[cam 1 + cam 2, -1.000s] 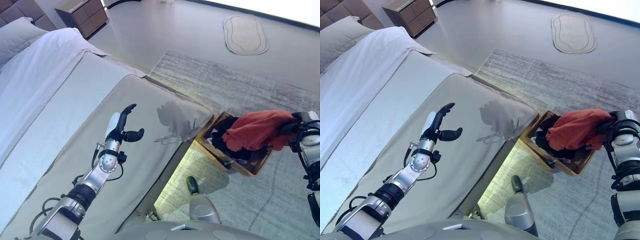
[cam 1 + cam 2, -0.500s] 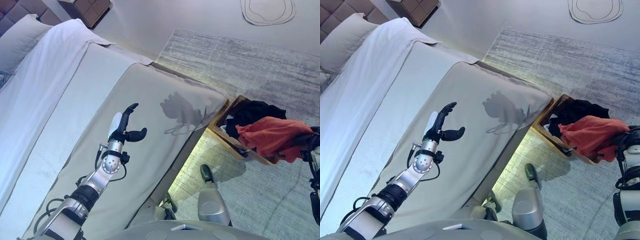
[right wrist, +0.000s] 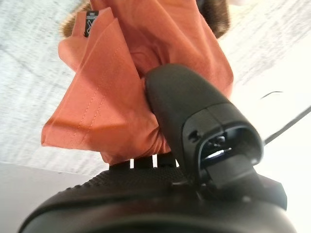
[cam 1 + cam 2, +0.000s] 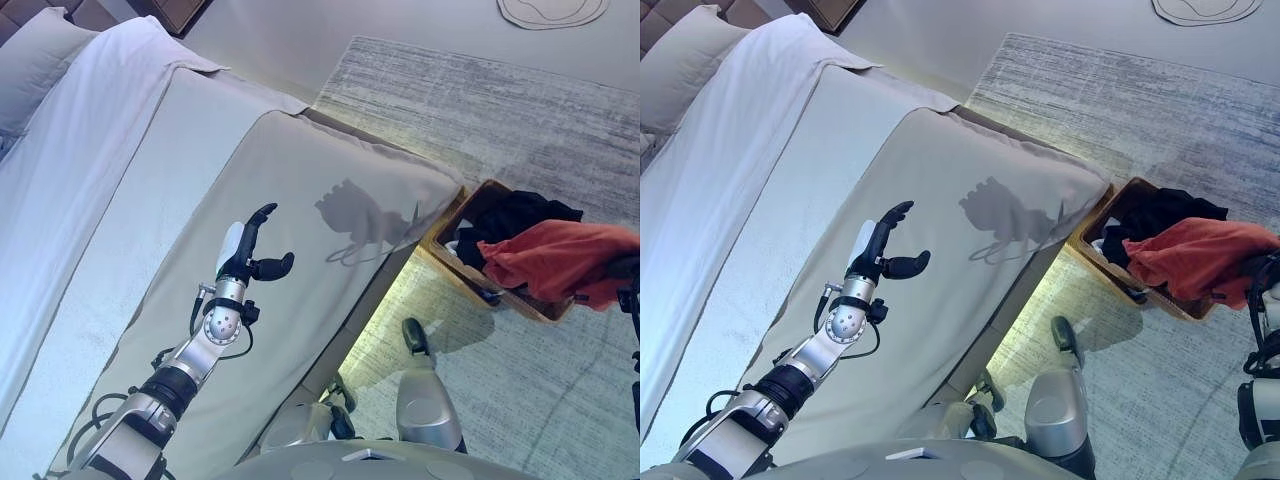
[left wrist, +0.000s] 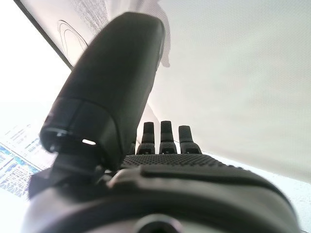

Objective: Pick up the clothes from the bed and place them into the basket

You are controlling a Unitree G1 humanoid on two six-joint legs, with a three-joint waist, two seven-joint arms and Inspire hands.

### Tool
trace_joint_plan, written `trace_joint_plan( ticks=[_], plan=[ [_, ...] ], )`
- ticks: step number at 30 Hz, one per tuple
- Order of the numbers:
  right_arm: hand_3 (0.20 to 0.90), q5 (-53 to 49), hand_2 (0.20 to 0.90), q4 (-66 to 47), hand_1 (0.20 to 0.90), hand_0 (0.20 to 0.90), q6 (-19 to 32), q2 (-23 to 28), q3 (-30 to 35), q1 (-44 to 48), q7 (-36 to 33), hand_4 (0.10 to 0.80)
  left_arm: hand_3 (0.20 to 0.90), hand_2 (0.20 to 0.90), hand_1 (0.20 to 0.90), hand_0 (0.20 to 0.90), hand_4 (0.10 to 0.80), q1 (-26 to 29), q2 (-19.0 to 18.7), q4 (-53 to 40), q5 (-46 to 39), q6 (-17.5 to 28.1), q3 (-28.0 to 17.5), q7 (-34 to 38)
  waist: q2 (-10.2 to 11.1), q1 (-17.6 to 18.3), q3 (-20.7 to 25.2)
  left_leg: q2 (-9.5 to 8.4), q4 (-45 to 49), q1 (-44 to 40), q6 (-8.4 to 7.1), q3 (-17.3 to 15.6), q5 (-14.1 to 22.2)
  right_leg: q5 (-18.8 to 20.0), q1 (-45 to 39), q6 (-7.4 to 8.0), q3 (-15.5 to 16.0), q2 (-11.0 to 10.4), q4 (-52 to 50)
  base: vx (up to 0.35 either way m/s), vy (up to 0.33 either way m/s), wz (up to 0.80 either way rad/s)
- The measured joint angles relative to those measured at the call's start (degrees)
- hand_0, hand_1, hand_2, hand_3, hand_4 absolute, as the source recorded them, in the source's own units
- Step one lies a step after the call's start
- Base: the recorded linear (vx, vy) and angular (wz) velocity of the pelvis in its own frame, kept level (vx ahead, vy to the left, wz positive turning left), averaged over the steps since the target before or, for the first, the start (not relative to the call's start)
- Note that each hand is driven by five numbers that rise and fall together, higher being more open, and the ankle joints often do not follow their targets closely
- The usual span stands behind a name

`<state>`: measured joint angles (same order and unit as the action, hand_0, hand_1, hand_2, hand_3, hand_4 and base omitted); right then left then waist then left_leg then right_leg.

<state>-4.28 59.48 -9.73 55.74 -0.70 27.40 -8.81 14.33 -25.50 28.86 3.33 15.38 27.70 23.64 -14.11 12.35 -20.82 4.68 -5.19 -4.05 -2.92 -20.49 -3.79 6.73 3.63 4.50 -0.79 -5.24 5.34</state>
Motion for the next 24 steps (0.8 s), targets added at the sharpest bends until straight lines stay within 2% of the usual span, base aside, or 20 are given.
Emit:
trace_joint_plan(
  ticks=[12,24],
  plan=[
    [0.900,1.77,0.900,-4.57,0.900,0.900,-0.16,2.52,-0.06,0.38,-0.82,0.800,0.900,0.900,0.900,0.900,0.800,-0.03,0.00,0.00,-0.49,0.01,-0.09,0.00,0.32,-1.11,-0.23,0.03,0.00,0.24,0.00,0.22,0.00,0.01,0.10,-0.02,0.03,0.03,-0.02,0.005,0.000,0.00],
    [0.900,2.72,0.900,-3.28,0.900,0.900,-0.47,2.54,-0.06,0.40,0.85,0.800,0.900,0.900,0.900,0.900,0.800,-0.18,0.00,0.00,-0.48,0.00,-1.07,-0.32,2.37,-1.53,-1.12,0.19,-0.02,-1.38,0.02,1.04,0.01,0.02,-2.05,-0.02,1.18,0.04,-0.03,0.021,0.003,0.04]
  ],
)
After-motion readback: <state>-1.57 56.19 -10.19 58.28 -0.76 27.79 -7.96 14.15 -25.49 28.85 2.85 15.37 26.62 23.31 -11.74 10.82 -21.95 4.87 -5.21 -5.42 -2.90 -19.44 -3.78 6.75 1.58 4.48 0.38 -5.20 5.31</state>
